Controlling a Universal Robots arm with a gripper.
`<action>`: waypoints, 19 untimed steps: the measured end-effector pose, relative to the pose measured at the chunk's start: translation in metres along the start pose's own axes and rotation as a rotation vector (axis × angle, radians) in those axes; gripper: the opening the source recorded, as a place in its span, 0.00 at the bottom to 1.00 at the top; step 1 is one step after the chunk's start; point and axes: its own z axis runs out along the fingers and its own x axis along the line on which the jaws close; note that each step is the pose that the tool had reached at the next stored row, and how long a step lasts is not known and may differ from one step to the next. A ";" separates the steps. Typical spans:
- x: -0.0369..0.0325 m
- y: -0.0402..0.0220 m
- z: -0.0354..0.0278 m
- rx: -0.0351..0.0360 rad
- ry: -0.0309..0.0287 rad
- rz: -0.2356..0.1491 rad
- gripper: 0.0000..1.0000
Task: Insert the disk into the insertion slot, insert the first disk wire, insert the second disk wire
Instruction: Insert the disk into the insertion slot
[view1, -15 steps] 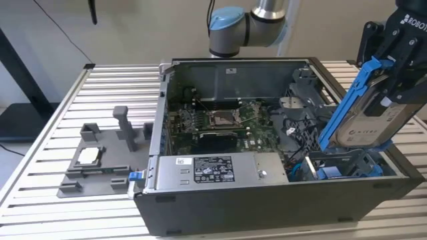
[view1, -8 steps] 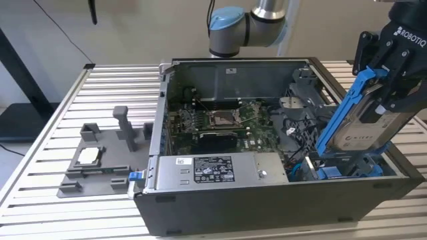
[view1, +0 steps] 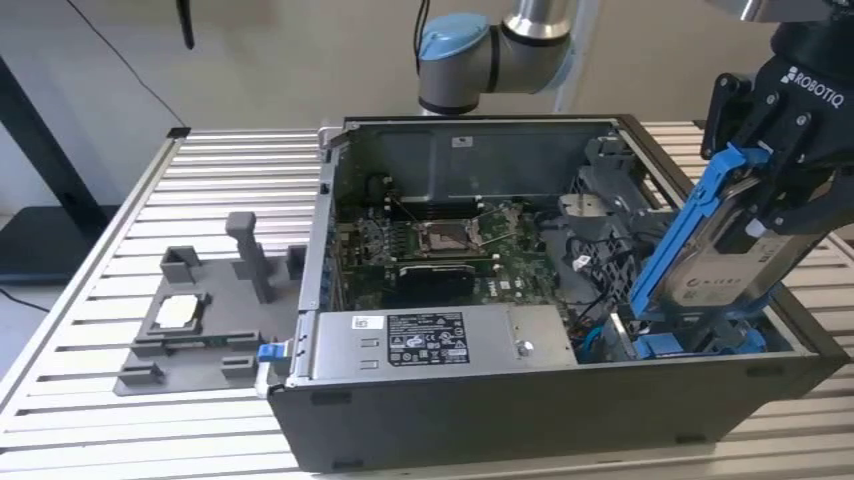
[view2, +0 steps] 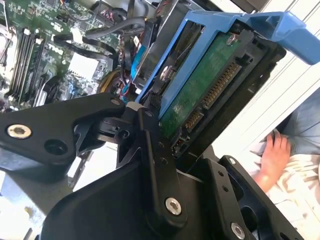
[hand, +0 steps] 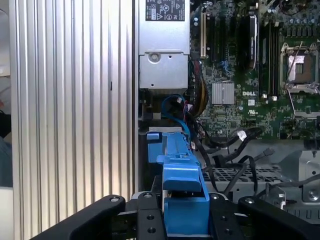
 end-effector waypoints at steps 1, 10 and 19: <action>0.0000 -0.0003 0.0012 0.0000 -0.0006 0.000 0.33; -0.0001 -0.0024 0.0129 -0.0001 -0.0058 -0.005 0.33; -0.0001 -0.0040 0.0209 -0.0003 -0.0226 -0.011 0.33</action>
